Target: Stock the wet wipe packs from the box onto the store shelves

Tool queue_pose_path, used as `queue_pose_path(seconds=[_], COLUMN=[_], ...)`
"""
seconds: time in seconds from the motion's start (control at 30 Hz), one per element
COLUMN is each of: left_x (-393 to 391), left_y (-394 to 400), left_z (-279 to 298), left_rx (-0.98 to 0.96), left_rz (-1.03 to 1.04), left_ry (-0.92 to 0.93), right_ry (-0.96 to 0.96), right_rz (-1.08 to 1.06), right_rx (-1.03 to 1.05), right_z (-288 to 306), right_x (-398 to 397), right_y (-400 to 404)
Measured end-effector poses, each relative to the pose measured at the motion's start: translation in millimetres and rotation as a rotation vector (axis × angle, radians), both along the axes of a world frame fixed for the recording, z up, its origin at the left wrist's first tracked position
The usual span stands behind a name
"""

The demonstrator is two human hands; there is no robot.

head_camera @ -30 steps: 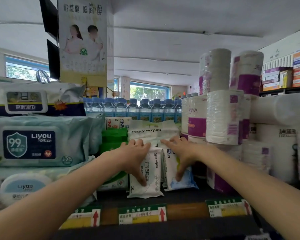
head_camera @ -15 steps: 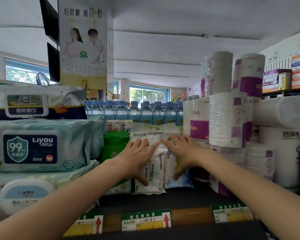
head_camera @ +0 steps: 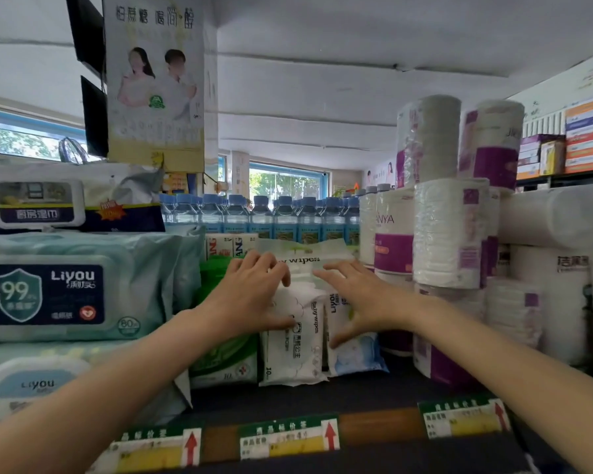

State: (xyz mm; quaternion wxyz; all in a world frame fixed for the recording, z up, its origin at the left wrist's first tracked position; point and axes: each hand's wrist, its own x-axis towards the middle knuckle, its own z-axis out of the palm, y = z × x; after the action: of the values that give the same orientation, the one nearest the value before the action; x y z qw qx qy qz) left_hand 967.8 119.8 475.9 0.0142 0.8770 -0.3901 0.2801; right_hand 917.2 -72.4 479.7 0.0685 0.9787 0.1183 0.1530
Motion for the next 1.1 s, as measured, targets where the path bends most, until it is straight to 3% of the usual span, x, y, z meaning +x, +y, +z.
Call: queue_pose_path(seconds=[0.17, 0.33, 0.53, 0.6, 0.73, 0.87, 1.1], left_x=[1.7, -0.5, -0.5, 0.6, 2.3, 5.6, 14.0], left_y=[1.2, 8.7, 9.8, 7.9, 4.7, 1.8, -3.0], left_z=[7.6, 9.3, 12.0, 14.0, 20.2, 19.3, 12.6], left_rx=[0.052, 0.161, 0.11, 0.087, 0.053, 0.087, 0.017], left_rz=[-0.062, -0.084, -0.003, 0.036, 0.072, 0.166, 0.098], left_ry=[0.213, 0.339, 0.244, 0.299, 0.464, 0.481, 0.498], right_ry=[-0.047, -0.107, -0.222, -0.27, -0.075, 0.144, 0.079], right_rz=[0.108, 0.067, -0.009, -0.028, -0.03, -0.243, -0.215], right_rx=[0.224, 0.238, 0.189, 0.137, 0.145, 0.049, 0.242], right_z=[-10.9, -30.2, -38.4, -39.7, -17.5, 3.4, -28.7], right_x=[-6.4, 2.0, 0.7, 0.7, -0.9, -1.4, 5.7], right_y=[30.2, 46.4, 50.5, 49.9, 29.7, 2.3, 9.9])
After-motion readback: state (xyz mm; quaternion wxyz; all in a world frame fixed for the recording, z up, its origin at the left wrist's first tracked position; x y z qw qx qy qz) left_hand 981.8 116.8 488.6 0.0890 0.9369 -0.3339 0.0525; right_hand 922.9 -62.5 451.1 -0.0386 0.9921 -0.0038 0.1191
